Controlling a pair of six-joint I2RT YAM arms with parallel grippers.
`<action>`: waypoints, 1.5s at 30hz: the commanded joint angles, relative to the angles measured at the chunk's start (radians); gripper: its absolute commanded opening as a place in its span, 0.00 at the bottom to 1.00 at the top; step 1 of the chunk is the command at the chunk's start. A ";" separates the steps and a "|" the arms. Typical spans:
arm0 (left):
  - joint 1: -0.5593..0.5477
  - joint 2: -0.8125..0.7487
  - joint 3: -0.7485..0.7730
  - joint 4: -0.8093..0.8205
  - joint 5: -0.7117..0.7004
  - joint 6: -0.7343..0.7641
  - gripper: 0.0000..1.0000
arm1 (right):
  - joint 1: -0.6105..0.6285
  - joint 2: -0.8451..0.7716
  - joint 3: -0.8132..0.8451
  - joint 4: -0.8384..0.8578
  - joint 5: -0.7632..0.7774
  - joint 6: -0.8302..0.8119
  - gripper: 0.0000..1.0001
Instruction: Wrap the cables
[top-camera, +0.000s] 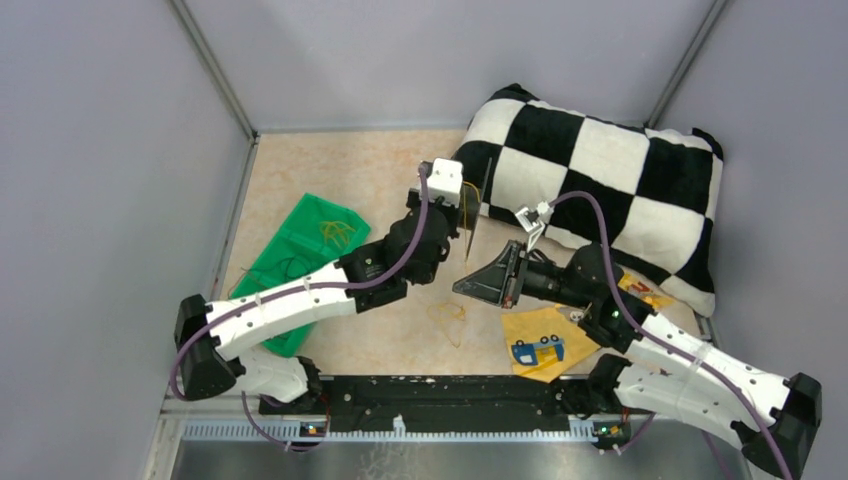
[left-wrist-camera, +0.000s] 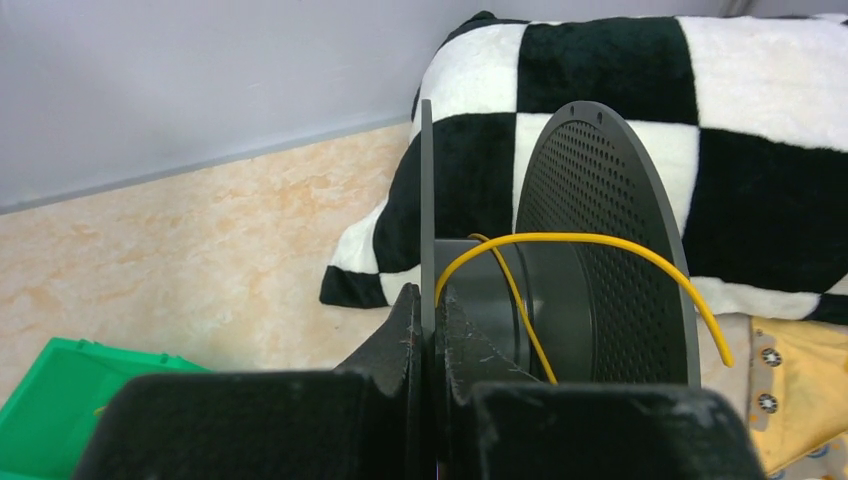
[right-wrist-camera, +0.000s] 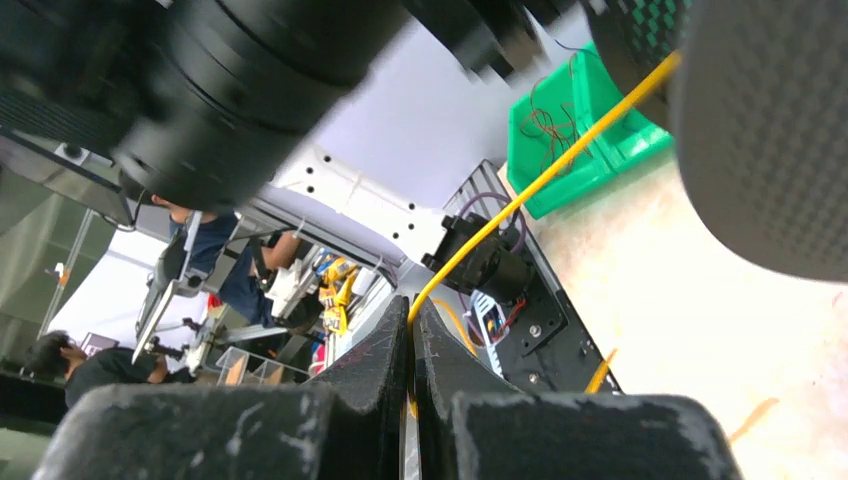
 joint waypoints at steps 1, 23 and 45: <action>0.034 0.013 0.142 -0.067 0.030 -0.125 0.00 | 0.041 -0.048 -0.050 0.051 0.008 0.026 0.00; 0.194 0.011 0.277 -0.382 0.365 -0.500 0.00 | 0.078 -0.068 -0.069 -0.214 0.379 -0.116 0.79; 0.196 -0.015 0.628 -0.465 0.328 -0.340 0.00 | 0.077 -0.568 -0.464 -0.110 0.581 -0.302 0.82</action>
